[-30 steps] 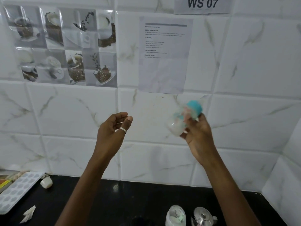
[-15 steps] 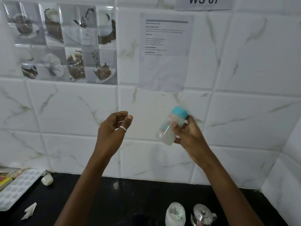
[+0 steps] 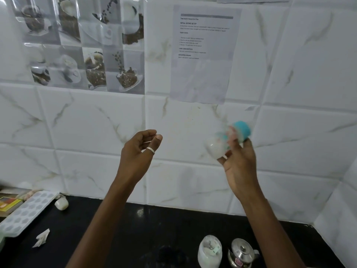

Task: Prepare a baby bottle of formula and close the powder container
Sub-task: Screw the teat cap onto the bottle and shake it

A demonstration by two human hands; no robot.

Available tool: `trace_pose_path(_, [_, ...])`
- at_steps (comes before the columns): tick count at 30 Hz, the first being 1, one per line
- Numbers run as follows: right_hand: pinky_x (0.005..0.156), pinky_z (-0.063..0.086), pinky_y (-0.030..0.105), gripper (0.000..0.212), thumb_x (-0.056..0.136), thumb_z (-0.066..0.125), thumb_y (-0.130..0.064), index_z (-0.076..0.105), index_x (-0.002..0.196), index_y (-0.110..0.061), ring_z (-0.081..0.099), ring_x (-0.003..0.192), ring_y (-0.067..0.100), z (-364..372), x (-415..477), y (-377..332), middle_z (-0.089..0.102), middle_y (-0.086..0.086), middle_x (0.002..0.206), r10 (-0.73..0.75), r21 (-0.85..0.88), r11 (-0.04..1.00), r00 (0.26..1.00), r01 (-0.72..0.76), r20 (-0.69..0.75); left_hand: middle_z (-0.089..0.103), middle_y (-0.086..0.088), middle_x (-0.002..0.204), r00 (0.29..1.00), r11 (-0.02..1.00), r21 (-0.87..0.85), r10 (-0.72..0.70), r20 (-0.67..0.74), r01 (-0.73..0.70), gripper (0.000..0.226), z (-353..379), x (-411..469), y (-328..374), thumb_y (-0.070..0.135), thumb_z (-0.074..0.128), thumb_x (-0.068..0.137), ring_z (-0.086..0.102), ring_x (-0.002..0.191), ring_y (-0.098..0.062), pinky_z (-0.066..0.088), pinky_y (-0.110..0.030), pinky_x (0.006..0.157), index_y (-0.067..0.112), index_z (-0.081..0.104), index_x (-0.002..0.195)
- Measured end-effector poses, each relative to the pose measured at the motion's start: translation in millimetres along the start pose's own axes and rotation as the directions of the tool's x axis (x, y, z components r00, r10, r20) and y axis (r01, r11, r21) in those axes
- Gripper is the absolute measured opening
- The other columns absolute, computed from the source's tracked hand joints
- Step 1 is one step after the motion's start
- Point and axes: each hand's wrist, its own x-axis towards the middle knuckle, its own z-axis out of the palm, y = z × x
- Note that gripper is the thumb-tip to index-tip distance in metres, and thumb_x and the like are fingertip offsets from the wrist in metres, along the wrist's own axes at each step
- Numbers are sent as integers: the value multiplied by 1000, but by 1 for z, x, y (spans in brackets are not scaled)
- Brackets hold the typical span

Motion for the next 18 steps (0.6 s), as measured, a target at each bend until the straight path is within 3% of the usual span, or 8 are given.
trace_pose_path(2, [83, 62, 42, 51, 88, 66, -30, 49, 135, -19, 71, 114, 23, 1, -1, 3, 75, -3, 117, -17, -33, 999, 1000, 16, -25, 76, 16, 108, 1000, 1000, 2, -8, -5, 8, 19, -2, 0, -2, 51, 71, 93, 72, 107, -6, 58, -43, 101, 41, 69, 109])
trace_pose_path(6, [78, 61, 31, 56, 80, 77, -26, 52, 130, -25, 71, 108, 19, -5, -19, 23, 74, -5, 116, 189, -446, 892, 959, -76, 213, 76, 16, 107, 1000, 1000, -10, -16, 2, 16, 17, 1, -1, -7, 50, 71, 93, 72, 105, -5, 58, -43, 101, 43, 70, 109])
trace_pose_path(10, [81, 60, 29, 59, 80, 80, -39, 50, 130, -32, 71, 110, 16, -16, -27, 32, 72, -5, 120, 176, -480, 875, 967, -67, 185, 76, 17, 107, 999, 999, -24, -39, 5, 39, 17, 2, -5, -13, 49, 72, 93, 72, 106, -6, 57, -43, 102, 42, 70, 108])
trace_pose_path(14, [89, 60, 33, 58, 81, 80, -38, 48, 129, -36, 71, 111, 16, -26, -33, 41, 69, -1, 127, 168, -551, 833, 972, -51, 163, 76, 16, 107, 998, 997, -32, -67, -5, 67, 19, -2, -9, -21, 49, 73, 93, 73, 106, -7, 57, -43, 102, 40, 70, 109])
trace_pose_path(18, [88, 59, 28, 61, 76, 78, -50, 45, 127, -44, 69, 111, 8, -39, -49, 57, 67, -10, 127, 191, -642, 765, 972, -61, 136, 76, 17, 107, 995, 995, -20, -96, 5, 96, 20, 0, -20, -36, 50, 72, 93, 73, 106, -7, 57, -43, 102, 40, 70, 109])
